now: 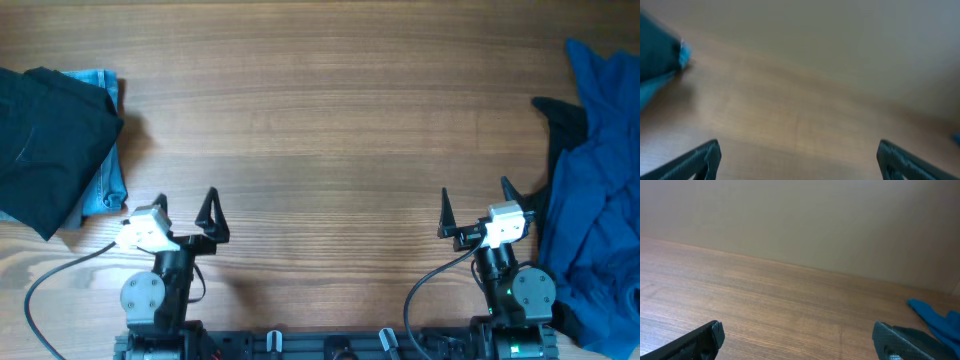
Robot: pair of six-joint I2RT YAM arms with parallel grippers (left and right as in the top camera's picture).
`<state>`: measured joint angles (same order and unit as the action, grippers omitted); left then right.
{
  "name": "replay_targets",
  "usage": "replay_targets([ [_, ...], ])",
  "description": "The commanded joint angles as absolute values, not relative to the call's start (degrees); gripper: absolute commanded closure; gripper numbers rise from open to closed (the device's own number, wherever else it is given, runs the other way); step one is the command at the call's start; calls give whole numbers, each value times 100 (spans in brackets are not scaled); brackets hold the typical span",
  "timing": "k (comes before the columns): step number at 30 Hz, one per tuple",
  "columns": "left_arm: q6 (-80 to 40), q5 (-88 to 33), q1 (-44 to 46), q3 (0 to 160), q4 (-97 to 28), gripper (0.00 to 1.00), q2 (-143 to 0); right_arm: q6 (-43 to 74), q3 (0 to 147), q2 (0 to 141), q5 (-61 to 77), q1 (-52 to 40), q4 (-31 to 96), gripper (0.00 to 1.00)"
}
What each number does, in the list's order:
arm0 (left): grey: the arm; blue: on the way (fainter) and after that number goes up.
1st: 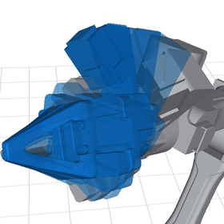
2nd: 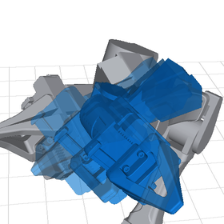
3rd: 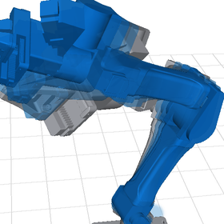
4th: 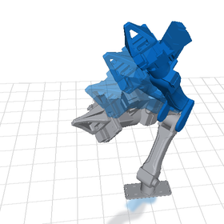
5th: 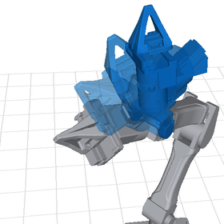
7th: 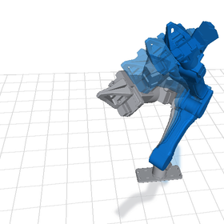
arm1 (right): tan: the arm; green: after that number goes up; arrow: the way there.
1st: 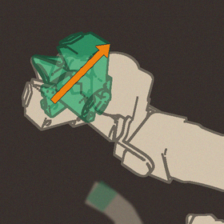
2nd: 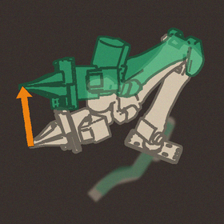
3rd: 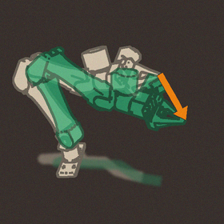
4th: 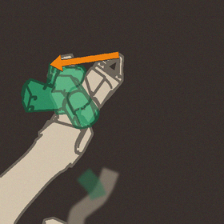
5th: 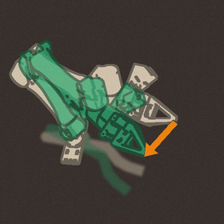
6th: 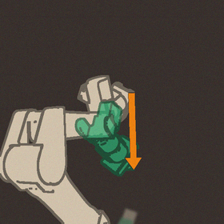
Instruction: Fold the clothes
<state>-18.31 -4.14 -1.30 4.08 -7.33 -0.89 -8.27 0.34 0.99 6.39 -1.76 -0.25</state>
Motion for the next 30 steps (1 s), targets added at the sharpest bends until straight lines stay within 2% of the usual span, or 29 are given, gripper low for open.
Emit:
replay_targets([
  [1, -1774, 71, -10, 30, -414, 0, -16, -897, 30, 27, 727, -141, -49, 0],
  [5, -963, 71, 128, 30, -427, 0, -19, -899, 30, 27, 727, -141, -49, 0],
  [30, -941, -143, 139, 32, -427, 0, -27, -899, 30, 27, 727, -141, -49, 0],
])
